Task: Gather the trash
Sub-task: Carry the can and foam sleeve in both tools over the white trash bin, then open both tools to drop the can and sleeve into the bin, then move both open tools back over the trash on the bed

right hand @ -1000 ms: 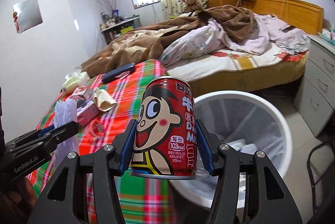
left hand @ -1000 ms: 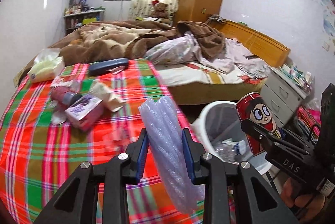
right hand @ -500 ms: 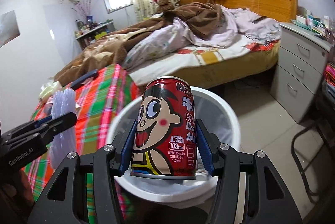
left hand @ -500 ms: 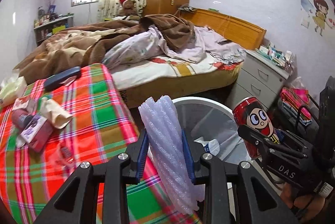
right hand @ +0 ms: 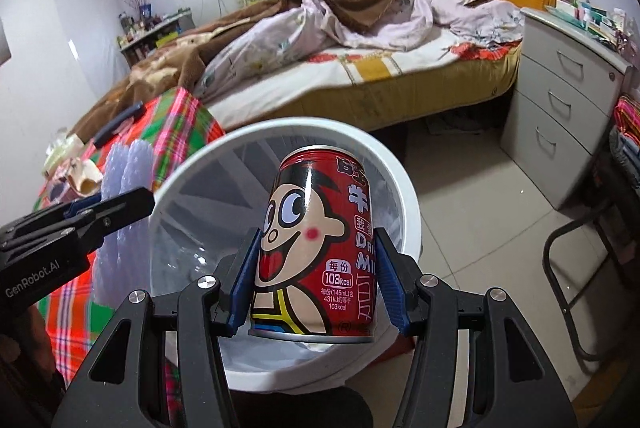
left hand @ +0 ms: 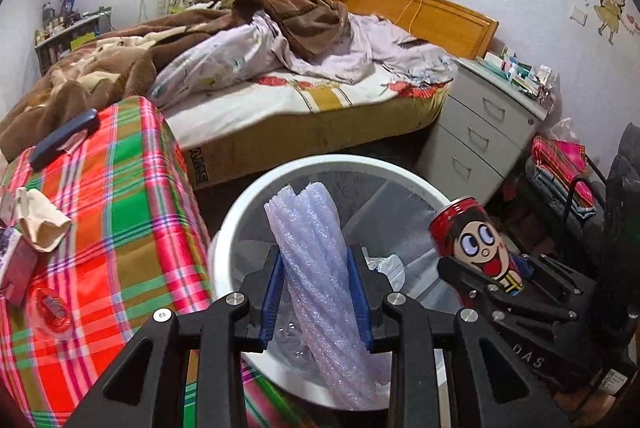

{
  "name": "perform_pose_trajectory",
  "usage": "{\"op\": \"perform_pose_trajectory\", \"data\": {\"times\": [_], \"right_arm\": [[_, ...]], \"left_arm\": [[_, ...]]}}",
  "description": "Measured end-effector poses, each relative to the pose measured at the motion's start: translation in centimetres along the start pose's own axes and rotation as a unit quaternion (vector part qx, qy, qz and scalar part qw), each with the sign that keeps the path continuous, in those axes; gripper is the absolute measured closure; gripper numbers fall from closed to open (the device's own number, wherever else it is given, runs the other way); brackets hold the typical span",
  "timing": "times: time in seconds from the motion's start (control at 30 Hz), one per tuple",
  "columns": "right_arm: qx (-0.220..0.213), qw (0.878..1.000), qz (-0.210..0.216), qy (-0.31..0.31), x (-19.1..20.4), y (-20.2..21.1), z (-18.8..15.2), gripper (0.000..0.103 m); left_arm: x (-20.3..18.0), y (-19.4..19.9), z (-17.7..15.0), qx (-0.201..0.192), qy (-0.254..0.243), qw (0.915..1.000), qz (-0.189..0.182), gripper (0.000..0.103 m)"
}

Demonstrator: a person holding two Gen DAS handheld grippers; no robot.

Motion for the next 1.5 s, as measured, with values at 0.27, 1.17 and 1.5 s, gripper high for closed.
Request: {"op": "perform_pose_trajectory", "data": {"times": [0.27,1.17,1.5], "right_arm": [[0.004,1.0,0.0,0.01,-0.4,-0.3,-0.4,0.047],[-0.045,0.999,0.009,0.024,3.4,2.4,1.0,0.045],[-0.06,0.996,0.041,0.048,7.2,2.9,1.3,0.045]], "left_arm": [[0.1,-1.1,-0.1,0.007,0.005,1.0,-0.001,0.05],[5.0,7.2,-1.1,-0.057,0.045,0.9969,0.031,0.049],[9.6,11.0,-2.3,-0.081,0.076,0.9921,0.059,0.049]]}}
Point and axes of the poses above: each gripper's, at about its wrist camera, not at the fingertips, and y roughly against the way its jaws point, x to its left, z to its top, the point moved 5 cm from there along -y, roughly the way its jaws point, and after that the axes turned 6 degrees about y, right-handed, at the moved point
